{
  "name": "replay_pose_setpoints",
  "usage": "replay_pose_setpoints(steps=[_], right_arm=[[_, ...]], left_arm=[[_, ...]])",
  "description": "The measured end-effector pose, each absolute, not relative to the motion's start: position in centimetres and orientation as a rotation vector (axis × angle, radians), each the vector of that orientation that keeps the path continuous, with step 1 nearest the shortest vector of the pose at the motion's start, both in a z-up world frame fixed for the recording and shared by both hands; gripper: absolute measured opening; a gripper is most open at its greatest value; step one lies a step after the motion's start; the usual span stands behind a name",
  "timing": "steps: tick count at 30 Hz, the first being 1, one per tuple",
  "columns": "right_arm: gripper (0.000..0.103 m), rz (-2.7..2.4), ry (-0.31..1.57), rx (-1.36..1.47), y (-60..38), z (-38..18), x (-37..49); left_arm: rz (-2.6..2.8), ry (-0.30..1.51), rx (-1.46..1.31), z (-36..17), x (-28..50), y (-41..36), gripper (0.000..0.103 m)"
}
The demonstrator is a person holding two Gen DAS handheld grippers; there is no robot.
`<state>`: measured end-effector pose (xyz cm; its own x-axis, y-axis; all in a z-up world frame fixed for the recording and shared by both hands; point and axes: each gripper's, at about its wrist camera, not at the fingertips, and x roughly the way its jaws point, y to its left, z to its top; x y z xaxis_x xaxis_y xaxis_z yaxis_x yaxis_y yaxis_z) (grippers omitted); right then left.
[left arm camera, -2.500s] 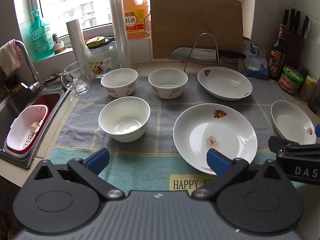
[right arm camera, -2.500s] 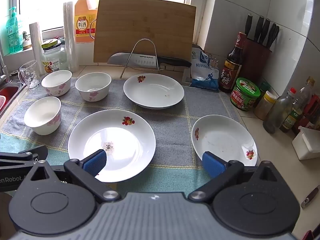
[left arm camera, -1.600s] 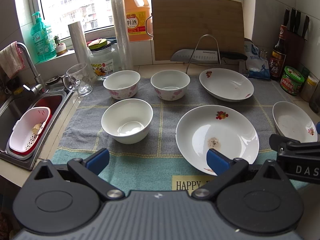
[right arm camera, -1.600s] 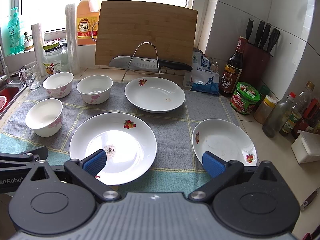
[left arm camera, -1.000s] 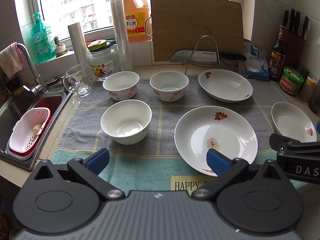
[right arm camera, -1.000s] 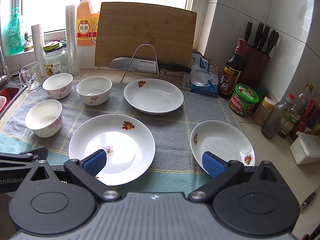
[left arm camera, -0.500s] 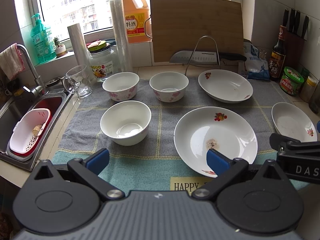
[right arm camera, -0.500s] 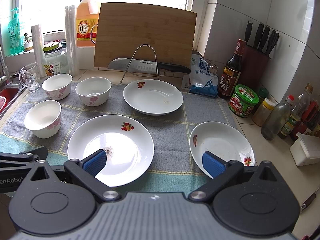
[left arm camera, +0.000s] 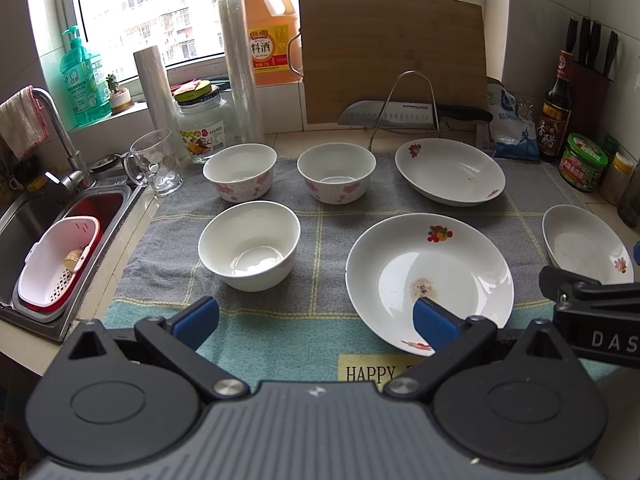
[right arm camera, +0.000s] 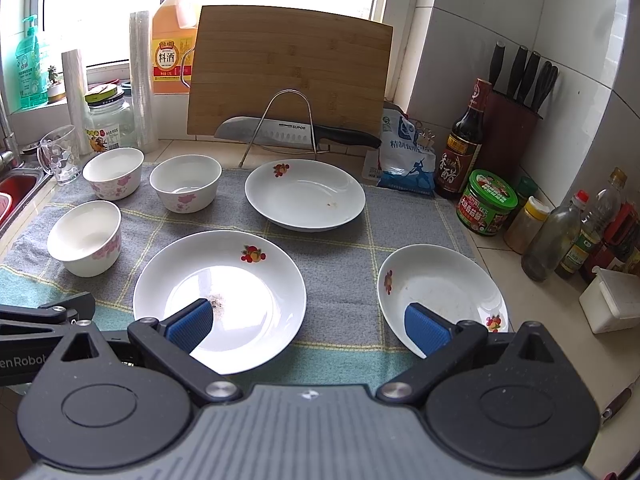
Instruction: Organize plates and bowls
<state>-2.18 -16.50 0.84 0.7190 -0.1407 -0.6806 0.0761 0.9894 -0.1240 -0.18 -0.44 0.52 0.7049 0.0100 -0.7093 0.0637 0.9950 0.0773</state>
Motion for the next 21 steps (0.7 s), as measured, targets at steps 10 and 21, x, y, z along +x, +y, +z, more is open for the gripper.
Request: replay_pose_setpoints(steps=[10, 21], right_arm=[[0.103, -0.119, 0.757, -0.091, -16.65, 0.94, -2.09], [0.103, -0.120, 0.749, -0.094, -17.02, 1.05, -1.86]], left_arm=[[-0.030, 0.788, 0.099, 0.56, -0.12, -0.48, 0.102], [-0.035, 0.792, 0.082, 0.51, 0.05, -1.12, 0.102]])
